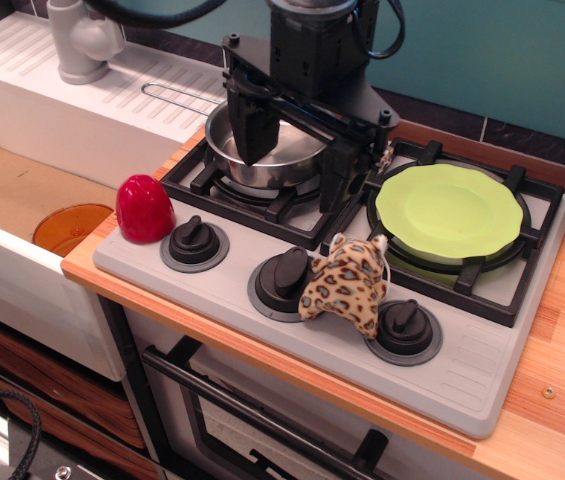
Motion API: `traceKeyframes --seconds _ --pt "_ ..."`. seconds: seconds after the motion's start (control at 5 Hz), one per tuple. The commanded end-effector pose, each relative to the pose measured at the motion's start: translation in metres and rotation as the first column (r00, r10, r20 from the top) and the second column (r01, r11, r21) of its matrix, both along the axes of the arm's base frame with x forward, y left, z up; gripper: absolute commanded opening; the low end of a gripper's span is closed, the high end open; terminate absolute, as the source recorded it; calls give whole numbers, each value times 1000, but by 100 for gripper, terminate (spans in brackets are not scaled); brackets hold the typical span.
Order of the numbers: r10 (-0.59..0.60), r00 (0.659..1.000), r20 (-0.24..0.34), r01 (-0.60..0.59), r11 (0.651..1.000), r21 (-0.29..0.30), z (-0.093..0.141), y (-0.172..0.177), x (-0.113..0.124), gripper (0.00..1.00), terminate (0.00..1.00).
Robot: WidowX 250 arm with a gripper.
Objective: Put stuffedcheeta on plate and sweetpotato in pot or pan on stove
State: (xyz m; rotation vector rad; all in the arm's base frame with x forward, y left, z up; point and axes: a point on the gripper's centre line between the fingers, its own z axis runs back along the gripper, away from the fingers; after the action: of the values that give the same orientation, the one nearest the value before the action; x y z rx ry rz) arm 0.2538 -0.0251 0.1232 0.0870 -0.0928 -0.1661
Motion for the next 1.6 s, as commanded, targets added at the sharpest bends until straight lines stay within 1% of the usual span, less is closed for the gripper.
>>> traceKeyframes --seconds 0.0,0.2,0.4,0.6,1.0,1.2,1.4 --pt "0 1000 0 0 1000 0 0 0 0 100 0" --pt "16 999 29 -16 1000 -8 -13 -13 5 100 0" --pt "-2 998 69 2 1000 -3 -34 -16 13 100 0" --pt "-11 995 97 13 1000 -15 -50 -16 21 100 0" --pt "-15 992 128 15 1000 -1 -79 -22 24 100 0" --pt "10 992 128 -8 1000 -21 -91 -28 22 100 0" --pt "42 993 111 -38 999 -36 -99 -36 18 0 0"
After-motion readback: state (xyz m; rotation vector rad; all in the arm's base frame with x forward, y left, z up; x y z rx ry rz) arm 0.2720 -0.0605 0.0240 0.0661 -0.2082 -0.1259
